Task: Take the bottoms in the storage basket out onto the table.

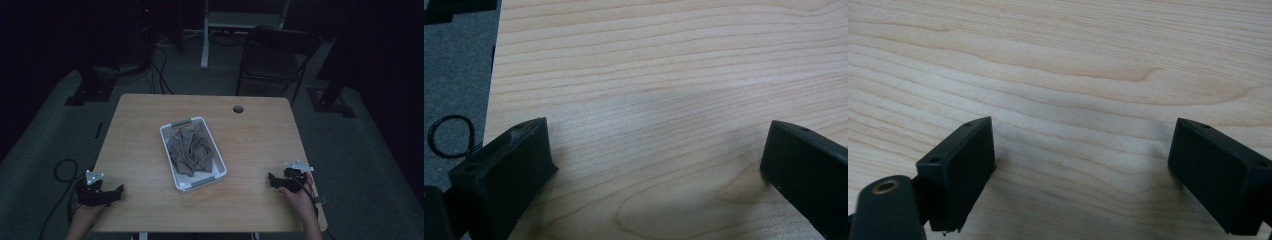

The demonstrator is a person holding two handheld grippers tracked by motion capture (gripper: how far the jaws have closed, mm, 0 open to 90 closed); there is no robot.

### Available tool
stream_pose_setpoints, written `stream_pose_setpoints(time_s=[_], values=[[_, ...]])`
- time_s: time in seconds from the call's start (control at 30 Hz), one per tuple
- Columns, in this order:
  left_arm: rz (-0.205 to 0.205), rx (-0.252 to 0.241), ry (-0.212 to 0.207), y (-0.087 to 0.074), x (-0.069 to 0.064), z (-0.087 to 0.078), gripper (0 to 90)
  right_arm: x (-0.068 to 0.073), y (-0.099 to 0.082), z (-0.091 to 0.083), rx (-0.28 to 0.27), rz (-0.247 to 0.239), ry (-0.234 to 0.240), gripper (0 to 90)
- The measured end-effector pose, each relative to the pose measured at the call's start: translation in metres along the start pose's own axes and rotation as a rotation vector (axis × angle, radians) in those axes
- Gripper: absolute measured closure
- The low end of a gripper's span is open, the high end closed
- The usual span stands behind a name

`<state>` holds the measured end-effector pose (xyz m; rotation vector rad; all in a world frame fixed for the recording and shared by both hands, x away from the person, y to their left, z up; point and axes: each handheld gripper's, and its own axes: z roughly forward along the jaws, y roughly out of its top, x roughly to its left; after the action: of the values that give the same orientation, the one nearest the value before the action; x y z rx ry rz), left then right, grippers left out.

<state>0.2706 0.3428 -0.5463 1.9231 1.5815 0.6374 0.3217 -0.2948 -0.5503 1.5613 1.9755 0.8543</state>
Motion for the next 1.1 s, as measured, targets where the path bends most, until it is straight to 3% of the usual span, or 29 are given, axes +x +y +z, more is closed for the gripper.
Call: stream_pose_setpoints(time_s=[0.63,0.83,1.1], values=[[0.000,0.000,0.001,0.000,0.000,0.000,0.8,0.000,0.000,0.000,-0.001,-0.004,0.000,11.1],[0.000,0.000,0.001,0.000,0.000,0.000,0.8,0.002,0.002,0.001,-0.023,0.039,0.020,11.1],[0.000,0.000,0.001,0.000,0.000,0.000,0.8,0.010,0.011,0.003,-0.043,0.021,0.029,11.1]])
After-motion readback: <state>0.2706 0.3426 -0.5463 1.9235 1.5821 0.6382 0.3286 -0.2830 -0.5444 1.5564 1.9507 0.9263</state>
